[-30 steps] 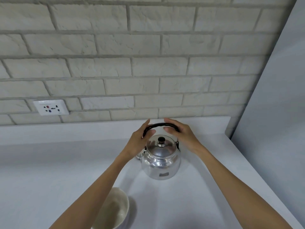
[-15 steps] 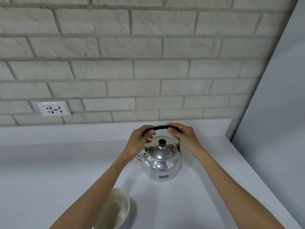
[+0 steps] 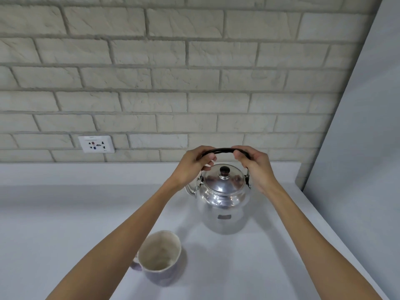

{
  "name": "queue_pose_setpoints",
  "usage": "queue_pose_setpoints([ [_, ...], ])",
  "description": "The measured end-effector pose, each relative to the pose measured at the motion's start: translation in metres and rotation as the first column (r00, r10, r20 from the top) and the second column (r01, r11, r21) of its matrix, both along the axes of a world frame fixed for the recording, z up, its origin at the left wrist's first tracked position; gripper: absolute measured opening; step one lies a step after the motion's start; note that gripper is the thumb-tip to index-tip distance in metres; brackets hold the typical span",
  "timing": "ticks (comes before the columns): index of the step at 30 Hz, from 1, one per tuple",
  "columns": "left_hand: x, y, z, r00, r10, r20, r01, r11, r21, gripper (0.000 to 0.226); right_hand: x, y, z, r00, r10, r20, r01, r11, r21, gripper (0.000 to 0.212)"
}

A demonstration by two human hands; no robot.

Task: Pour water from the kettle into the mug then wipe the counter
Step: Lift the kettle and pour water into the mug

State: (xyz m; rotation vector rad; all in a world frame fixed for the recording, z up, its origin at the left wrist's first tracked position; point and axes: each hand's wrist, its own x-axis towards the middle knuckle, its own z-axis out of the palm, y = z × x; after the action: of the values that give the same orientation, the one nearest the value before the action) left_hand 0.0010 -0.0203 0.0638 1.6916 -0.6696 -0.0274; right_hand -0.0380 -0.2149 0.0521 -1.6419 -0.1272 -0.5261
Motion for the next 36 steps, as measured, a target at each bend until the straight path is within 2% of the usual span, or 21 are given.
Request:
queue_pose_setpoints([
  [13,-0.055,0.036,0.037,0.998,-0.063,0.015,0.064,0.998,-0.026,0.029,-0.052,0.030,0.042,0.998,-0.004,0.067,0.007,0.999,-0.041,0.012],
  [21,-0.070,0.085,0.008,0.999,-0.036,-0.003,0.036,0.992,0.122,0.038,-0.079,0.049,0.034,0.997,0.074,-0.008,-0.075,0.982,-0.176,0.009],
  [25,-0.082,0.115,-0.024,1.000,0.016,-0.016,-0.011,0.951,0.308,0.062,-0.089,0.054,0.031,0.996,0.085,-0.035,-0.091,0.967,-0.239,0.010],
  [27,-0.088,0.129,-0.042,0.999,0.027,-0.017,-0.018,0.906,0.423,0.077,-0.093,0.056,0.031,0.995,0.086,-0.049,-0.095,0.960,-0.262,0.011],
  [30,-0.094,0.148,-0.068,0.998,0.036,-0.043,-0.006,0.837,0.548,0.090,-0.097,0.060,0.030,0.993,0.092,-0.072,-0.109,0.948,-0.298,0.010],
  [34,-0.106,0.163,-0.089,0.989,0.046,-0.139,0.043,0.820,0.571,0.105,-0.100,0.064,0.029,0.991,0.101,-0.086,-0.124,0.930,-0.345,0.011],
  [36,-0.110,0.167,-0.098,0.989,0.062,-0.133,0.024,0.824,0.566,0.114,-0.100,0.065,0.029,0.991,0.104,-0.089,-0.130,0.922,-0.365,0.012],
])
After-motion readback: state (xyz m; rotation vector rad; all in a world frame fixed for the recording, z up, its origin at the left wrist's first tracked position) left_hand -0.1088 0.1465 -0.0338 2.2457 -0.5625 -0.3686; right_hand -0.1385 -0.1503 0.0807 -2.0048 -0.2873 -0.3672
